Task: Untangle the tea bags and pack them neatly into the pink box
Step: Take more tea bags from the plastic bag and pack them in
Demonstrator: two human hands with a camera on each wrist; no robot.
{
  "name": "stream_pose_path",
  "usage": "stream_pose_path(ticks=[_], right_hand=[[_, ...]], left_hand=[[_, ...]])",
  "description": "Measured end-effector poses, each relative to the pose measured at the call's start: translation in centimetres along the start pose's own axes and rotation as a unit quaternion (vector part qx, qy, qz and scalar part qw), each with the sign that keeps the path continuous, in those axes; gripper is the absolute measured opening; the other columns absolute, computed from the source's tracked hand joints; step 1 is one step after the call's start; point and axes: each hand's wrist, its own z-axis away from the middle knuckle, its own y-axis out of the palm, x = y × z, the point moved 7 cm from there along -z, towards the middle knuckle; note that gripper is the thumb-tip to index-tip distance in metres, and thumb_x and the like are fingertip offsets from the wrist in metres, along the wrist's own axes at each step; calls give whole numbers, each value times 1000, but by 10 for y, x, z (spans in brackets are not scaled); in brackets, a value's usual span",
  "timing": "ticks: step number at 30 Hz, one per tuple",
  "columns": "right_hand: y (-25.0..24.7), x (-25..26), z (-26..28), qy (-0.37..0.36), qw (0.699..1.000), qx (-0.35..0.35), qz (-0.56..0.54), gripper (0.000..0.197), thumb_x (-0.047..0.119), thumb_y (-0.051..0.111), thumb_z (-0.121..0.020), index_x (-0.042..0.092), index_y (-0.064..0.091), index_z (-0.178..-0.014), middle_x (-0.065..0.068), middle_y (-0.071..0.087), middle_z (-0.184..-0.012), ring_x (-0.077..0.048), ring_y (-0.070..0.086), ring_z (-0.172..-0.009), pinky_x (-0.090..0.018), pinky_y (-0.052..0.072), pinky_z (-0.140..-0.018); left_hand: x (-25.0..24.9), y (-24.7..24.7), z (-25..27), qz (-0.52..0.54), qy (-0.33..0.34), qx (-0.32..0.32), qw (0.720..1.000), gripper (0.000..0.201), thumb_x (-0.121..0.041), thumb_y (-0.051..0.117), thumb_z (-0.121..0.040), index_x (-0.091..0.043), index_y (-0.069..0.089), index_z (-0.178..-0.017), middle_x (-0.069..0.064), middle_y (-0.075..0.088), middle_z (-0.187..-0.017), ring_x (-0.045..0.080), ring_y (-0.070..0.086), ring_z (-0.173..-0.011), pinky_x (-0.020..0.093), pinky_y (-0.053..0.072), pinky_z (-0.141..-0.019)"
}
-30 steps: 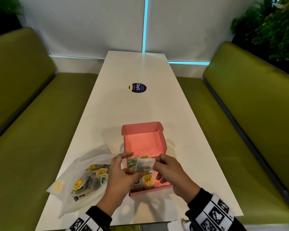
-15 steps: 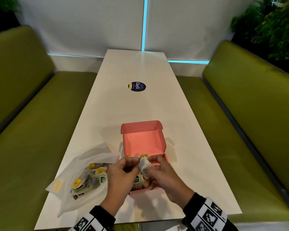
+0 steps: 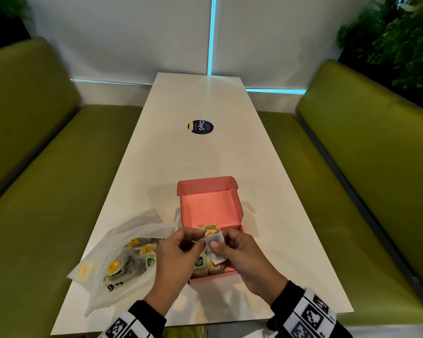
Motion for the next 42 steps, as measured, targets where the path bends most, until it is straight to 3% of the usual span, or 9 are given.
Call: stream_pose_path(ticks=[3,7,15,19,22,25,32,36,42], right_hand=[[0,1,-1,6,999,33,1,20,7,62,-87,-6,61,-102,-7,63,-79,-12,59,-64,-23,46,-51],[1,5,0,16,996,81,40,10,6,59,-88,1,62,-97,-8,61,-82,-10,57,-67,-20,46,-53],[0,15,6,14,976,171,134,20,-8,59,-84,11,61,-89,1,63,-78,-1,61,-66,-14,46,-56],[0,15,7,25,974,186,131,21,-9,61,-81,11,61,-87,6,66,-72,-1,62,-64,-13,46,-54],[-1,13,7,37,979,165,110,30,-4,72,-69,11,56,-90,0,62,-72,-3,61,-59,-15,46,-51],[-1,6,6,55,980,161,99,34,4,72,-64,13,52,-91,-1,63,-74,-7,61,-60,-17,45,-51],[-5,2,1,72,985,136,74,23,-4,71,-72,13,60,-82,5,68,-68,-5,62,-59,-15,43,-50],[-6,-3,2,92,984,133,80,19,10,70,-64,17,64,-80,9,67,-66,-3,59,-58,-15,41,-50],[-8,-8,0,98,978,123,138,24,-3,70,-73,19,61,-78,5,62,-70,-4,55,-56,-17,41,-51]], left_hand=[[8,-3,-2,35,-24,5,999,16,-3,74,-76,-18,72,-78,-2,73,-76,11,68,-71,25,55,-68],[8,0,-1,92,-41,39,994,9,0,72,-76,-9,71,-77,3,72,-74,5,63,-62,15,50,-58],[7,3,0,125,-69,103,984,17,6,77,-66,0,69,-79,3,70,-67,8,63,-61,18,50,-55],[-1,1,2,38,-1,98,994,18,2,79,-66,-14,72,-68,1,70,-64,7,62,-58,18,50,-58],[-6,1,5,-34,75,82,993,39,6,77,-68,-33,71,-63,-9,71,-67,4,65,-62,13,50,-61],[-4,1,7,-41,100,83,991,49,7,76,-69,-41,72,-67,-13,71,-69,4,66,-65,13,50,-62],[2,0,4,-40,83,86,992,44,4,75,-72,-40,72,-72,-10,72,-72,4,65,-64,14,50,-61],[2,1,4,-56,99,91,989,49,7,74,-72,-42,71,-73,-14,70,-69,4,62,-60,14,47,-57],[3,4,7,-42,75,94,992,41,3,75,-73,-37,71,-68,-10,70,-68,3,61,-58,15,47,-55]])
